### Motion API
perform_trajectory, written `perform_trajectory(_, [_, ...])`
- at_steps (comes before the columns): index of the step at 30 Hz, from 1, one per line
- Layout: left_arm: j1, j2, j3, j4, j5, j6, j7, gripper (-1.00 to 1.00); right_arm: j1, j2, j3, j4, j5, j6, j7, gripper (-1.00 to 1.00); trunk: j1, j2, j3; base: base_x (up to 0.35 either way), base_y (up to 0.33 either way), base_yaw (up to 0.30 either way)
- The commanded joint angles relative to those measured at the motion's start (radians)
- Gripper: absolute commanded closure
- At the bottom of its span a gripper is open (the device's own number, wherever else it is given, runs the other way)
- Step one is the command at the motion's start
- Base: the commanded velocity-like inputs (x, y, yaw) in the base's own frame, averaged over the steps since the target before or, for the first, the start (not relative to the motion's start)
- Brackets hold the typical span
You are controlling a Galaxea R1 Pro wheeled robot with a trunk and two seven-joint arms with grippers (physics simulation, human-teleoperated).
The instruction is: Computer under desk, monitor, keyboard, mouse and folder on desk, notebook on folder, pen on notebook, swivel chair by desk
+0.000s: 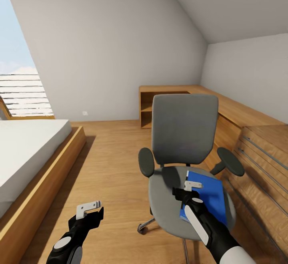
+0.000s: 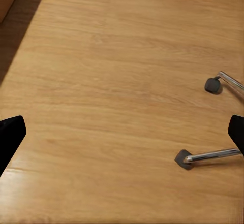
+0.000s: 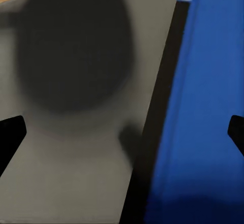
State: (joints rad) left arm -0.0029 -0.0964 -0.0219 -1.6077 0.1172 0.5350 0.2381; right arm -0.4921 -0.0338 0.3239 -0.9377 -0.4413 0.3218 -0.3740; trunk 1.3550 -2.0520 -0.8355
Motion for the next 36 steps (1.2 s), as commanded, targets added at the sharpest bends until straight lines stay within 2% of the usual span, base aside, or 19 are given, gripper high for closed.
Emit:
perform_trajectory(1, [0.0, 0.0, -0.001, -0.002, 0.01, 0.003, 0.009, -1.0, 0.0, -0.002, 0.004, 0.062, -0.014, 0.003, -0.01, -1.0, 0.0, 0.0, -0.001, -0.087, -0.053, 0.0])
perform_trajectory(36, [-0.001, 0.0, -0.001, -0.001, 0.01, 0.003, 0.009, -1.0, 0.0, -0.002, 0.003, 0.062, -0.014, 0.003, -0.01, -1.0, 0.0, 0.0, -0.001, -0.065, -0.02, 0.0])
